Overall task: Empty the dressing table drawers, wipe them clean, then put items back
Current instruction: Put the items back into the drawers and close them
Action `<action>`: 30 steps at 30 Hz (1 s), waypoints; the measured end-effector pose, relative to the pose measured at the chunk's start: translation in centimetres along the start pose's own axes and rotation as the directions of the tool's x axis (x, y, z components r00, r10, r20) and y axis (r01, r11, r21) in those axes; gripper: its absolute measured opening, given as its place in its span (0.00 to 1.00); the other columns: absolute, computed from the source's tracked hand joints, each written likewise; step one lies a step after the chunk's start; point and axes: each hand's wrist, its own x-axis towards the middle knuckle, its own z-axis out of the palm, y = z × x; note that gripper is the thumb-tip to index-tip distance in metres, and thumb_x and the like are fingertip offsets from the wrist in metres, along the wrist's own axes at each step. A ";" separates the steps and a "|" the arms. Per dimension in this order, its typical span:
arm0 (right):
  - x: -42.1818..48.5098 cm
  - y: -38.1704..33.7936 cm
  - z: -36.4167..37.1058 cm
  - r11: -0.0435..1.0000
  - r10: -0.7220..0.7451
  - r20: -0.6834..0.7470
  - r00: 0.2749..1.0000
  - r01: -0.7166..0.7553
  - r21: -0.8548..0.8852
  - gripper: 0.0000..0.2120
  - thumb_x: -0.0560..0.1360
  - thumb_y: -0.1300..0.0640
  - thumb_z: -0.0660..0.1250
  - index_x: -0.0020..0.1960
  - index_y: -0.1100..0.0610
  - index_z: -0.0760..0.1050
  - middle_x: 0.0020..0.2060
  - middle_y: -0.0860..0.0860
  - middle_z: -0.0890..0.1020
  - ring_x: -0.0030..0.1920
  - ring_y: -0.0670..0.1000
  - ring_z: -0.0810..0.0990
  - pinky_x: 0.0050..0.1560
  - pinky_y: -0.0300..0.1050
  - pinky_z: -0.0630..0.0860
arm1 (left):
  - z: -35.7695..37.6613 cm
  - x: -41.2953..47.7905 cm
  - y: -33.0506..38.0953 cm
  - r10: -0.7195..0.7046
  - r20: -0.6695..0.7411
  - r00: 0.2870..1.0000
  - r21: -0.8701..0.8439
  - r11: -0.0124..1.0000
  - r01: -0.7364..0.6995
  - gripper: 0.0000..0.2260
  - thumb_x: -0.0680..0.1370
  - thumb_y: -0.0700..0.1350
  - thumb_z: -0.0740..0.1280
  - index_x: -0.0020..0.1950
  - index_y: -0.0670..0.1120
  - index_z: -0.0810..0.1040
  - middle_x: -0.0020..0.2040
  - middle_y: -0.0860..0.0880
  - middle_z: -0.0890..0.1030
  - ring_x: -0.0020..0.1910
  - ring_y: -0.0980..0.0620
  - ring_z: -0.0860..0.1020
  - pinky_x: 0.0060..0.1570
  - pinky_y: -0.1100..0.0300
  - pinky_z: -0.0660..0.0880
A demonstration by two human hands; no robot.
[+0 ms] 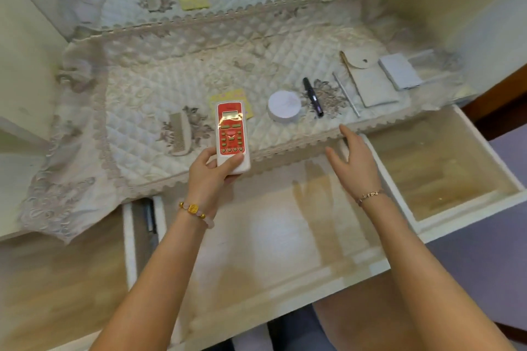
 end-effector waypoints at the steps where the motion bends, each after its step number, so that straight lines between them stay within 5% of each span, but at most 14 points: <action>1: 0.9 1.1 -1.1 1.000 0.008 -0.004 1.000 -0.008 0.016 0.28 0.77 0.50 0.62 0.74 0.56 0.59 0.71 0.53 0.66 0.71 0.51 0.63 0.71 0.46 0.59 | 1.7 -0.1 -0.4 -0.004 -0.003 1.000 -0.010 1.000 0.004 0.16 0.72 0.37 0.71 0.58 0.41 0.74 0.50 0.45 0.82 0.48 0.51 0.81 0.38 0.64 0.79; 16: 5.1 9.7 -9.2 0.986 0.085 -0.084 0.993 -0.072 0.147 0.27 0.78 0.50 0.62 0.73 0.56 0.60 0.71 0.52 0.67 0.70 0.50 0.65 0.68 0.44 0.62 | 16.3 0.3 -2.1 -0.024 0.121 0.992 0.005 1.000 0.023 0.15 0.71 0.38 0.72 0.56 0.42 0.75 0.50 0.45 0.82 0.49 0.49 0.81 0.51 0.54 0.78; 24: 9.4 13.7 -11.8 0.949 0.156 -0.054 0.986 -0.134 0.286 0.25 0.77 0.51 0.62 0.72 0.54 0.62 0.69 0.50 0.69 0.68 0.48 0.67 0.68 0.45 0.65 | 20.8 0.3 -2.3 -0.022 0.106 0.994 0.021 1.000 0.020 0.15 0.71 0.38 0.72 0.56 0.45 0.75 0.49 0.48 0.83 0.49 0.50 0.82 0.50 0.54 0.79; 30: 16.9 17.2 -14.5 0.846 0.262 0.034 0.965 -0.246 0.474 0.21 0.77 0.53 0.63 0.69 0.55 0.66 0.63 0.51 0.73 0.59 0.45 0.71 0.56 0.38 0.68 | 26.1 1.8 -2.8 -0.030 0.031 0.999 -0.007 1.000 0.030 0.15 0.72 0.39 0.71 0.57 0.45 0.75 0.50 0.46 0.83 0.49 0.51 0.82 0.43 0.62 0.79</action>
